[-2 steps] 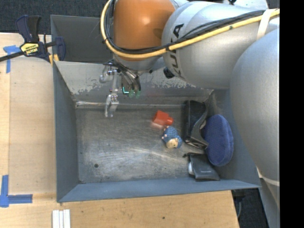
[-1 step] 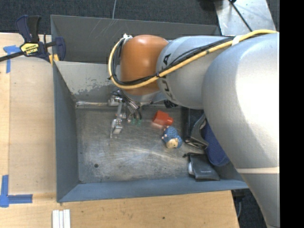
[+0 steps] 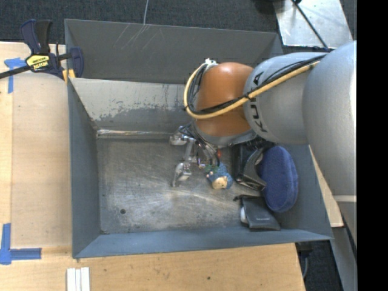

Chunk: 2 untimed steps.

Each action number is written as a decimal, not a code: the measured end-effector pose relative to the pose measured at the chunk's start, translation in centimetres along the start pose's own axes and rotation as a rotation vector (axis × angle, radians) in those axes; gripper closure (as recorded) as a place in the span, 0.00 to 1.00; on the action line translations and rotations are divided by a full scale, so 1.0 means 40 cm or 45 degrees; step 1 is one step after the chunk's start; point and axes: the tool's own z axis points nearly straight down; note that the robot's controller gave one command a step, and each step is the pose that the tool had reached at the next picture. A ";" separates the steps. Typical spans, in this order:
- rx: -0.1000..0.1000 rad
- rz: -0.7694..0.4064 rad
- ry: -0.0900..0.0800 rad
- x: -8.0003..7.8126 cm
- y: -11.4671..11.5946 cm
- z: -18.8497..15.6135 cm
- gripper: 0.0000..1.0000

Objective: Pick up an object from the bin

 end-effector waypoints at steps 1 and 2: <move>0.011 -0.392 0.018 0.069 -0.216 -0.068 0.00; 0.001 -0.201 0.024 -0.032 -0.321 -0.030 0.00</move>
Offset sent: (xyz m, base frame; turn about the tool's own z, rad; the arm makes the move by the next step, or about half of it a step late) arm -0.0355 -0.0810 0.0255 -0.3124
